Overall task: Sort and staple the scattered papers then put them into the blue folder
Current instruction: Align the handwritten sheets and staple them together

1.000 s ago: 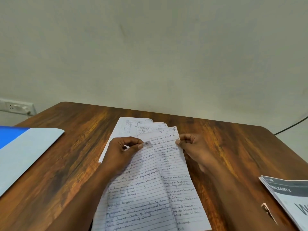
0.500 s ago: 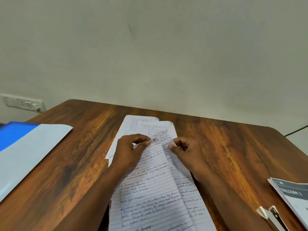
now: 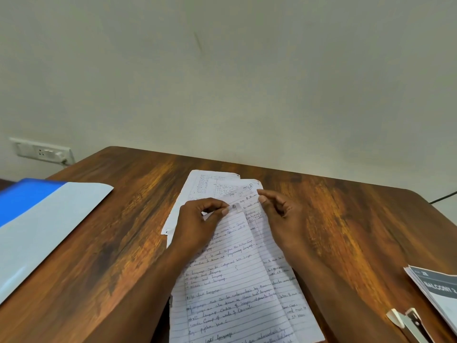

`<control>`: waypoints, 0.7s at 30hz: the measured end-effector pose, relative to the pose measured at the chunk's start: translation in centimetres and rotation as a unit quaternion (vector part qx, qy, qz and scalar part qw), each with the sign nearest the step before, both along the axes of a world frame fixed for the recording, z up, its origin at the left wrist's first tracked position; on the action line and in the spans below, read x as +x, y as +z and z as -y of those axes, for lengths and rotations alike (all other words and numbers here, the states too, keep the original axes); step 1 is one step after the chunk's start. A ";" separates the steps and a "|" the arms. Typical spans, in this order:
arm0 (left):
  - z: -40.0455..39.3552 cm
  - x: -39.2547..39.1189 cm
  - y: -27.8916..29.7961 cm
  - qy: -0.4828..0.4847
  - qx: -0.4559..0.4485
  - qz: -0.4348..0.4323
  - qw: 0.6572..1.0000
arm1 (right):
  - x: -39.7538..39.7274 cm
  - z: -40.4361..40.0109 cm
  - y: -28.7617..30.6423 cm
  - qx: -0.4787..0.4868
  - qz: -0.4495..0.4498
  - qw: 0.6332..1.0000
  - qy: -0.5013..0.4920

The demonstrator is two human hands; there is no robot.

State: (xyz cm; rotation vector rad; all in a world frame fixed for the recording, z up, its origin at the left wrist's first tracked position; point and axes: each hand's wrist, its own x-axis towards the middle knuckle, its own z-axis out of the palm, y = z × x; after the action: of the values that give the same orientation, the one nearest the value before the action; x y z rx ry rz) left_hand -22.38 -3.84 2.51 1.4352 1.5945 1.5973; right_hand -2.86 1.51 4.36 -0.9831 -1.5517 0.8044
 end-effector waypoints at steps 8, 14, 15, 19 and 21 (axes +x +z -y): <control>0.1 0.3 0.2 -0.002 0.007 0.003 1.000 | 0.1 0.0 -0.1 -0.017 -0.006 1.000 -0.017; 0.0 0.3 0.3 0.020 0.013 0.031 0.999 | -0.1 0.1 -0.1 -0.038 -0.029 0.999 0.024; 0.0 0.3 0.4 0.025 0.015 0.036 0.999 | 0.0 0.1 -0.1 -0.042 -0.031 0.998 0.036; 0.1 0.3 0.6 0.034 0.033 0.059 0.997 | 0.0 0.5 0.0 -0.059 -0.027 0.995 0.076; 0.1 0.4 0.7 0.034 0.036 0.066 0.997 | 0.1 0.7 0.1 -0.061 -0.027 0.992 0.105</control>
State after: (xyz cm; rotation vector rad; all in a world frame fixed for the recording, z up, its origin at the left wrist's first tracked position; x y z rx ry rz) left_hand -21.97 -3.95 3.16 1.2948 1.5387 1.7665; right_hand -2.78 0.81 4.42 -0.8867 -1.5920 1.0765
